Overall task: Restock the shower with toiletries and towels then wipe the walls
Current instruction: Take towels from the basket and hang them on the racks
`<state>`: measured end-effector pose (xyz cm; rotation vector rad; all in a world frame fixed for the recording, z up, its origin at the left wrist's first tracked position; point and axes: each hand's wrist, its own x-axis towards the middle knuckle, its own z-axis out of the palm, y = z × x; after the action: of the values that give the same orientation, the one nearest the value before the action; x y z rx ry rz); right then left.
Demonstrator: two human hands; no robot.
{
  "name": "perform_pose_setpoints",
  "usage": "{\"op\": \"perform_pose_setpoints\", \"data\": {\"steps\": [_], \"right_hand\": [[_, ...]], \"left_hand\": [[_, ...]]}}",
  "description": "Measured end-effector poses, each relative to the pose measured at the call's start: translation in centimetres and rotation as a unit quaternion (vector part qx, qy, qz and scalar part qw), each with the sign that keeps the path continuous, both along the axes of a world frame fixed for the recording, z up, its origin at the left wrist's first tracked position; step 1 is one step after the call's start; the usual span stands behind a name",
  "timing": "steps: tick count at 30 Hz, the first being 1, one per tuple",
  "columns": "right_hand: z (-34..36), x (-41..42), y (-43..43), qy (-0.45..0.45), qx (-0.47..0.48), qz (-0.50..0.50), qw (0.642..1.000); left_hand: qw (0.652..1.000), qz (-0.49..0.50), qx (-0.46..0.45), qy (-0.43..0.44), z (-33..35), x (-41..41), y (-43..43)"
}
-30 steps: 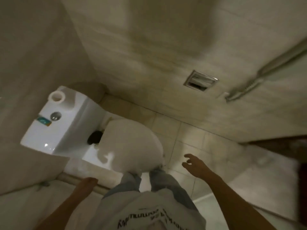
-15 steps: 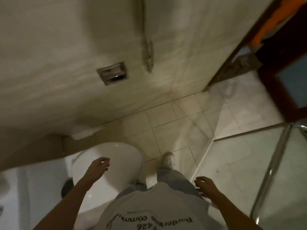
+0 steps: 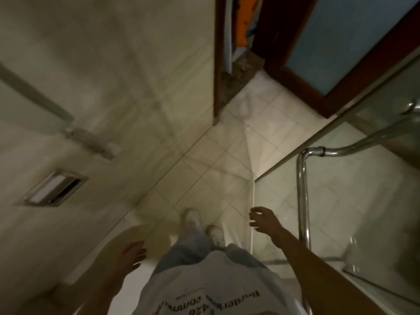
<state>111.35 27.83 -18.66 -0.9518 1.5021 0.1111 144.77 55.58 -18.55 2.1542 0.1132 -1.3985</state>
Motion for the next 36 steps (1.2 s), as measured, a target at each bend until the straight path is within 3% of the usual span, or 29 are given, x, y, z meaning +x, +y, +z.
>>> {"op": "perform_pose_setpoints", "data": {"steps": [5,9,17,23,29,36], "right_hand": [[0.8,1.6,-7.1,-0.02,-0.029,-0.011,0.999],[0.8,1.8,-10.6,-0.053,-0.038,-0.179,0.982],[1.3,-0.2,-12.1,-0.051,0.015,-0.337,0.94],[2.0,-2.3,-13.5,-0.044,0.026,-0.423,0.905],[-1.0,-2.7,-19.8,-0.007,0.046,-0.45,0.892],[-3.3,-3.7,-29.1,0.035,0.096,-0.404,0.909]], "left_hand": [[0.999,-0.048,0.024,-0.002,-1.9,3.4,-8.8],[0.994,-0.112,0.001,-0.007,-2.6,7.3,-17.3],[0.951,-0.306,-0.02,-0.038,-1.4,12.6,-37.4],[0.912,-0.407,-0.033,-0.03,-0.1,9.7,-50.0],[0.87,-0.493,-0.018,-0.027,-0.8,5.0,-61.9],[0.842,-0.536,-0.037,-0.053,0.6,-3.0,-78.2]]}}
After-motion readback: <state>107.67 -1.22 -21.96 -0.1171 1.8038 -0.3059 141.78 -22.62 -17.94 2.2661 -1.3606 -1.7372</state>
